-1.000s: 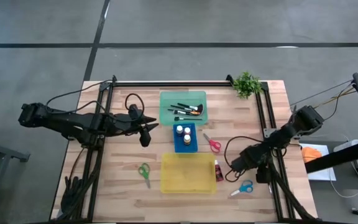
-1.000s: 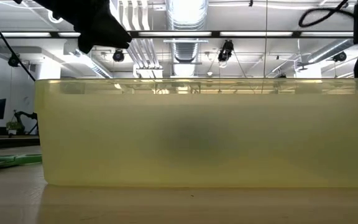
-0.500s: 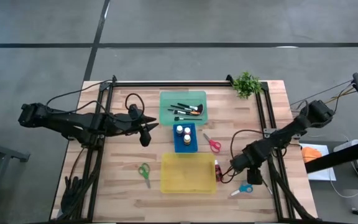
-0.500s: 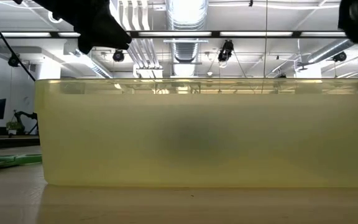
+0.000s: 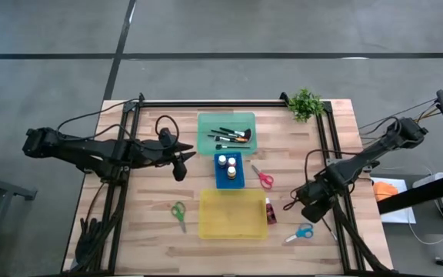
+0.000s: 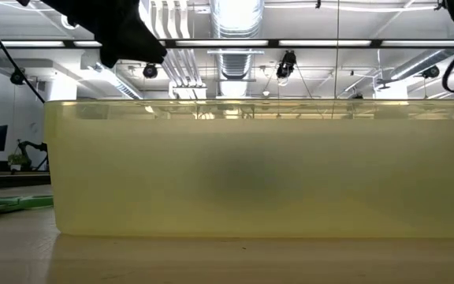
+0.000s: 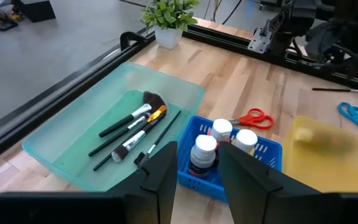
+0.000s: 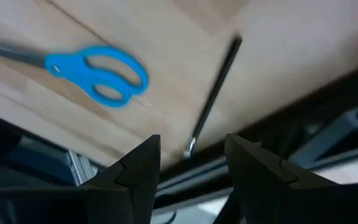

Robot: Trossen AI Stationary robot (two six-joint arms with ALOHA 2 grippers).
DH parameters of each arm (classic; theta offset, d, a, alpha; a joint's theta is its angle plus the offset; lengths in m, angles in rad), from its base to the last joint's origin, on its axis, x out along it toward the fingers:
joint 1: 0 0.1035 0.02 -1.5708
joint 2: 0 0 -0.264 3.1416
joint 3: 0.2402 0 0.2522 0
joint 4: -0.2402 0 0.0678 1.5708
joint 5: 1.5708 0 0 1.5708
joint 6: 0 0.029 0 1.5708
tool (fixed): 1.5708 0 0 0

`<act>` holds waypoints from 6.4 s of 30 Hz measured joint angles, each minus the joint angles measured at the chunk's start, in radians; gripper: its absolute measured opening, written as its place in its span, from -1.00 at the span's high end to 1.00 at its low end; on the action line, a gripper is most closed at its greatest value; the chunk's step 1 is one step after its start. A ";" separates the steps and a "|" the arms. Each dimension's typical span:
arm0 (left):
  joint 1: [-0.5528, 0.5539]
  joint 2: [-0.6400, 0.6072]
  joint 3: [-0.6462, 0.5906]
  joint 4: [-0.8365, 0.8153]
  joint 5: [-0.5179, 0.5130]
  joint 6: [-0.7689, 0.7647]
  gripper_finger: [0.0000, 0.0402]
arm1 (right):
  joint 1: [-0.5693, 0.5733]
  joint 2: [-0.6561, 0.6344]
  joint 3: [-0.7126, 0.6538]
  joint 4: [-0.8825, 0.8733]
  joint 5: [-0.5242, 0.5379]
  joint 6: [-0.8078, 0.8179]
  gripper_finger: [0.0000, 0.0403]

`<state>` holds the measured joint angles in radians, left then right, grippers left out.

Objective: Pick & Place Paint Supplies
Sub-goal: Put the black eyeshadow brush into the green bin

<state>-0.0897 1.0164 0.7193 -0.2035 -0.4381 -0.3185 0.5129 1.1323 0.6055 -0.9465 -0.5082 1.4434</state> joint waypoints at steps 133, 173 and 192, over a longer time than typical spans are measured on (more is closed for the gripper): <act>0.014 0.000 0.000 0.012 0.103 -0.022 0.37 | 0.388 0.550 0.128 0.473 0.046 0.325 0.60; 0.013 0.002 -0.005 0.008 0.093 -0.021 0.37 | 0.133 0.046 0.176 0.166 0.540 0.096 0.97; 0.013 0.002 -0.005 -0.003 0.055 -0.022 0.37 | -0.830 0.331 0.467 0.156 0.368 -1.102 0.97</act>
<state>-0.0765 1.0183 0.7139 -0.2067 -0.3828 -0.3401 -0.3171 1.4632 1.0728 -0.7904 -0.1397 0.3409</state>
